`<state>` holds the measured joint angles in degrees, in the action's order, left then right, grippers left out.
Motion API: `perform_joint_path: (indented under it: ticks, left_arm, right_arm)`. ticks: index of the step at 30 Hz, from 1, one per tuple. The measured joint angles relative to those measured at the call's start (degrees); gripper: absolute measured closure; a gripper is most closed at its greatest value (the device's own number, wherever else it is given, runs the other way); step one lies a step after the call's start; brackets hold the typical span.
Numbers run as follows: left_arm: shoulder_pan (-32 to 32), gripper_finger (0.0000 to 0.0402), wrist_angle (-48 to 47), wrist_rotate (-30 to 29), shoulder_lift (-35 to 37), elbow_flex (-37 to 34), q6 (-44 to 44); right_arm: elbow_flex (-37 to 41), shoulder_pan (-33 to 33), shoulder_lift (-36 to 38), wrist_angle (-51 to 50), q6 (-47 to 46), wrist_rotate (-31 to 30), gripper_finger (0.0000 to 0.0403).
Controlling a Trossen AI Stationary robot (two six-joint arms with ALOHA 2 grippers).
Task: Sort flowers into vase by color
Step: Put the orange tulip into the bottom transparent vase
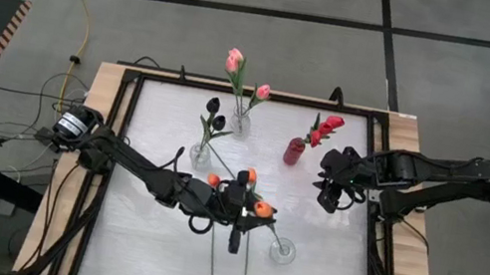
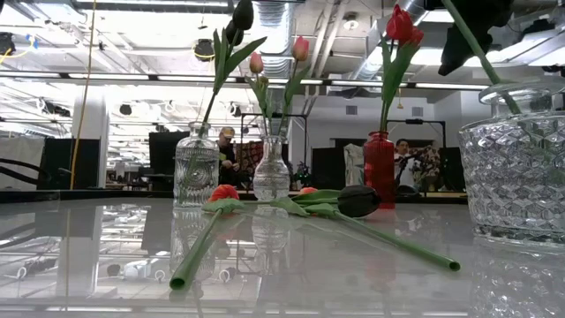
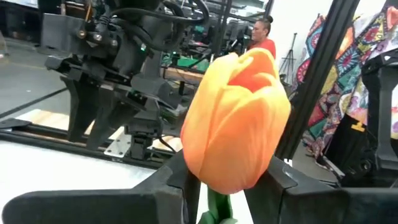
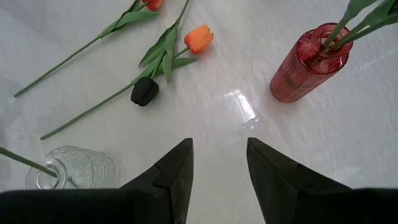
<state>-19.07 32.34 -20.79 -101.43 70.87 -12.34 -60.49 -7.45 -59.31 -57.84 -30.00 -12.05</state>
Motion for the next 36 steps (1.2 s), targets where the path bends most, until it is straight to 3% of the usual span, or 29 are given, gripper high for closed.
perform_joint_path:
  ticks: [9,22,30,36]
  left_arm:
    - [0.00,0.0284,-3.89,0.71,0.02,0.00,-1.22]
    - [0.00,0.0197,-11.90,2.94,1.23,0.00,1.88]
    - [-0.01,0.0191,-23.59,2.55,5.00,0.00,1.71]
    - [-0.02,0.0191,-32.67,2.74,7.84,0.02,-5.73]
  right_arm:
    - [0.00,-0.01,0.00,0.00,0.00,0.00,0.0225]
    - [0.00,-0.01,0.00,-0.07,0.00,0.00,0.0225]
    - [0.00,0.01,0.00,-0.17,0.00,0.02,0.0225]
    - [0.00,0.01,0.00,-0.21,-0.02,0.02,0.0225]
